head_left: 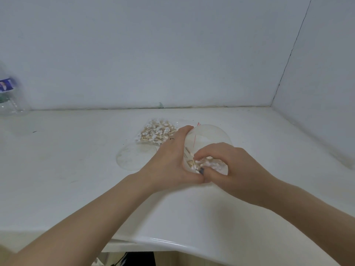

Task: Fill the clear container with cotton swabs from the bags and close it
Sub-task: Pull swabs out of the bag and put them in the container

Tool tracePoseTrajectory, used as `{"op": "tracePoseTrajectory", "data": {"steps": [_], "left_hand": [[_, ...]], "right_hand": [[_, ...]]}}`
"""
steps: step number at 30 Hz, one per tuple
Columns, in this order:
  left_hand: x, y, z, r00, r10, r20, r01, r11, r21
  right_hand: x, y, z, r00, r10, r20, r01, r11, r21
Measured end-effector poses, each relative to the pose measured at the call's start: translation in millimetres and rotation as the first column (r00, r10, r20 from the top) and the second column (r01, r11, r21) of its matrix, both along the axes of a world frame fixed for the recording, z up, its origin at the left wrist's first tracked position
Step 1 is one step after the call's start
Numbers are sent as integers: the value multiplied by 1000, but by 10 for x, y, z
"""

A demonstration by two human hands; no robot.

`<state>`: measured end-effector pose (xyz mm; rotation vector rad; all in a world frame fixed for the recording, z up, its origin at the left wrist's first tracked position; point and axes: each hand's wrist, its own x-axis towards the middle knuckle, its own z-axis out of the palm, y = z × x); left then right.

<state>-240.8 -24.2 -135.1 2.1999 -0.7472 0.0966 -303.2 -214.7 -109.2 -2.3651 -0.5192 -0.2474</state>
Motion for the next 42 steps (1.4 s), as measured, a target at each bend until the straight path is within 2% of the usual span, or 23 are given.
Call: {"op": "tracePoseTrajectory", "data": {"steps": [2, 6, 9, 13, 16, 17, 21, 24, 27, 32, 37, 40, 42], "left_hand": [[-7, -2, 0, 1000, 8, 7, -8, 1000, 2], [-10, 3, 9, 1000, 8, 9, -9, 1000, 13], [-3, 14, 13, 1000, 4, -5, -4, 1000, 25], [13, 22, -2, 1000, 12, -18, -12, 999, 35], [15, 21, -6, 1000, 22, -20, -21, 999, 50], [17, 22, -9, 999, 25, -22, -24, 998, 55], [18, 11, 7, 999, 20, -25, -18, 998, 64], [-3, 2, 29, 1000, 10, -1, -9, 997, 70], [-5, 4, 22, 1000, 13, -8, -12, 997, 73], [2, 8, 11, 1000, 15, -8, -15, 997, 82], [-4, 15, 8, 1000, 17, -4, -17, 995, 94], [1, 14, 6, 1000, 20, -1, -20, 996, 92], [-4, 4, 10, 1000, 16, 2, -16, 996, 89]], "right_hand": [[-3, 4, 20, 999, 19, 51, -15, 997, -71], [55, 12, 45, 998, 43, 40, -39, 994, -98], [98, -20, 22, 993, 73, 96, -62, 992, -106], [84, -105, -18, 950, -34, 309, 31, 999, 14], [48, -144, -92, 922, -166, 349, 120, 981, 149], [36, -152, -127, 923, -172, 345, 129, 981, 145], [-11, -153, -238, 941, -59, 333, 84, 995, -59], [11, -168, -149, 960, -49, 277, 71, 995, -70], [40, -159, -34, 978, 24, 208, 12, 986, -168], [132, -116, 113, 984, 39, 176, -1, 977, -213], [143, -34, 201, 991, 48, -122, -79, 962, -261], [117, -55, 236, 980, 33, -196, -70, 981, -182], [124, -101, 275, 976, 9, -219, -62, 969, -237]]}}
